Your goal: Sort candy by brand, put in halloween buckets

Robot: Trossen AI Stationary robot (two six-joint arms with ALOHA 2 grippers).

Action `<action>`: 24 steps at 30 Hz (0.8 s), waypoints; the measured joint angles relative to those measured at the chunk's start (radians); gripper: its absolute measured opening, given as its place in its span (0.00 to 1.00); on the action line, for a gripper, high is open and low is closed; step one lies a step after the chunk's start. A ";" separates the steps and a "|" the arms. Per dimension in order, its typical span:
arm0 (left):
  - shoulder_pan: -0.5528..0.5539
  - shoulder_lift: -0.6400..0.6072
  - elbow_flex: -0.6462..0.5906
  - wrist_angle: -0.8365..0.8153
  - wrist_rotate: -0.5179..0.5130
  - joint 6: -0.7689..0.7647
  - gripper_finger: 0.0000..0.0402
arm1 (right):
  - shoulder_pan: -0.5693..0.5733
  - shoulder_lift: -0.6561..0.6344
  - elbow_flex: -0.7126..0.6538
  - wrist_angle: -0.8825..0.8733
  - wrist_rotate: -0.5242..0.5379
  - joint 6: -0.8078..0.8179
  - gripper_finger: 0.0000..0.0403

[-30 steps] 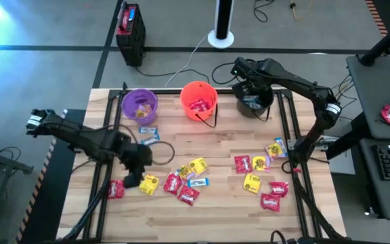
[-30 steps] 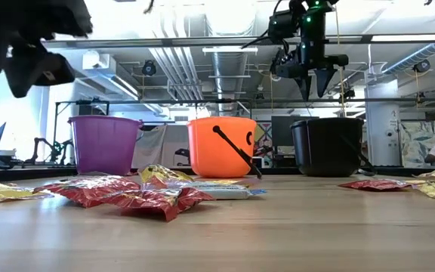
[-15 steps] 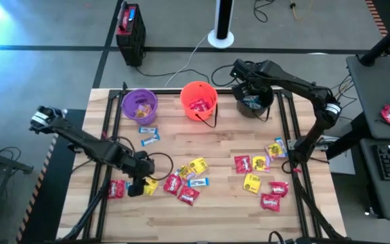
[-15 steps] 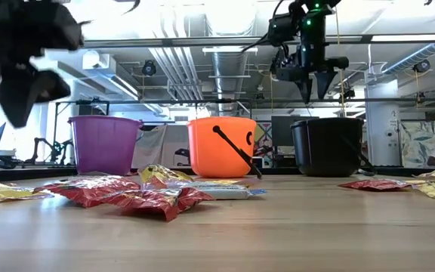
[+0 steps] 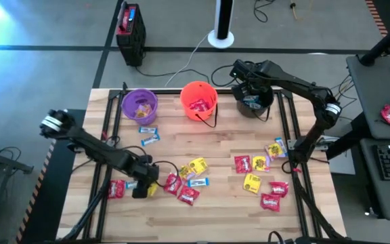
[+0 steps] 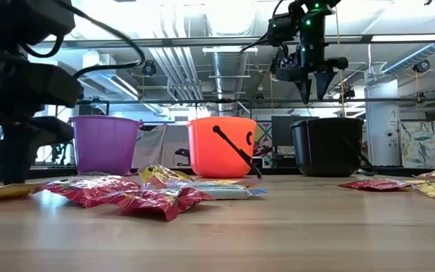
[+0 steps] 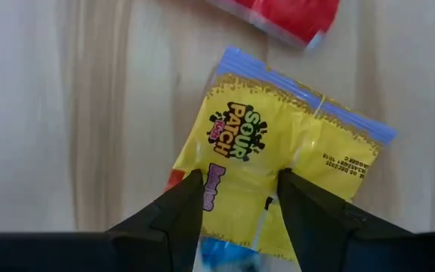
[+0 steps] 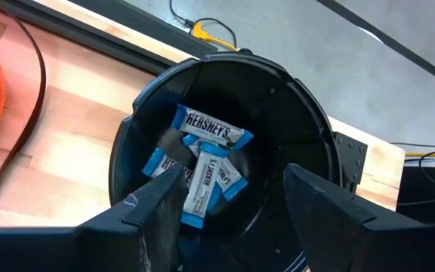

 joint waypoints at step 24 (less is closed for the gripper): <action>-0.004 -0.064 0.009 0.021 -0.068 -0.035 0.00 | 0.000 0.000 0.000 0.014 0.000 0.000 0.54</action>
